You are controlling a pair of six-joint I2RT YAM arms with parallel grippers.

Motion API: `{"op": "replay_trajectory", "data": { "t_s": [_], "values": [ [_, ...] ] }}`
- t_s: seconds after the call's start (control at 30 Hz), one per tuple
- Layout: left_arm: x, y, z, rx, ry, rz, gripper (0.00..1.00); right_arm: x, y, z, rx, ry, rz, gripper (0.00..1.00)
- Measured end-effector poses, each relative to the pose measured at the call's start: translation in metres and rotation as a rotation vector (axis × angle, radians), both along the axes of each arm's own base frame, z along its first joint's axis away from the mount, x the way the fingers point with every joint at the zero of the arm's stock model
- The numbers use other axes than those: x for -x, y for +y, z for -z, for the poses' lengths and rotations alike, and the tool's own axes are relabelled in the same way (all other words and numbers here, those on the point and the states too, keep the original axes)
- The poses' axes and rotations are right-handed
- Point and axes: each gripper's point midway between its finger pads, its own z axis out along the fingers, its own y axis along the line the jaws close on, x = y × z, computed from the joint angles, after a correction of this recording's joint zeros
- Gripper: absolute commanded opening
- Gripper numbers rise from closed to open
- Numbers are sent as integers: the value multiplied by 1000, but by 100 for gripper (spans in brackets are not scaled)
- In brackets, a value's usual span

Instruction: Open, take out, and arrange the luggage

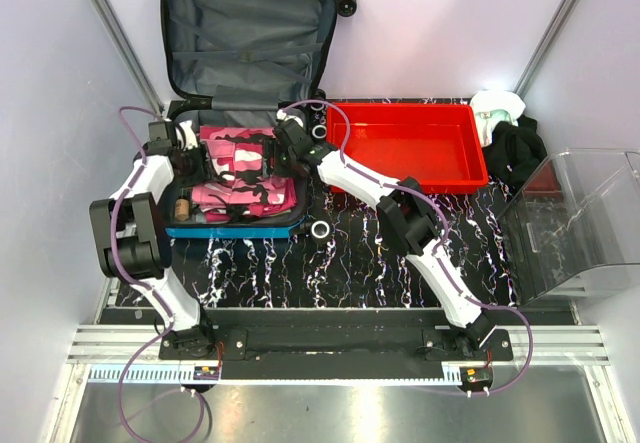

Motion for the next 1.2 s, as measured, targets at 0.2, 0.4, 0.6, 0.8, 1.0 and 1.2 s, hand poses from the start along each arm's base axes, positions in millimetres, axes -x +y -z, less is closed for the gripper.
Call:
{"op": "replay_trajectory", "data": {
  "t_s": [0.2, 0.4, 0.6, 0.8, 1.0, 1.2],
  "values": [
    [-6, -4, 7, -15, 36, 11, 59, 0, -2, 2, 18, -3, -7, 74],
    [-4, -1, 0, -59, 53, 4, 63, 0, -4, 3, 46, -26, -29, 74],
    [-1, 6, -12, -95, 83, 1, 64, 5, -8, 1, 80, -76, -69, 75],
    [1, 14, -2, -85, 146, -15, 66, 12, -8, -4, 112, -112, -115, 76],
    [-3, 15, 5, -66, 196, -14, 68, 16, -10, -6, 121, -91, -121, 77],
    [-3, 10, 13, -14, 222, -7, 68, 17, -11, -7, 166, -31, -125, 77]
  ]
}}
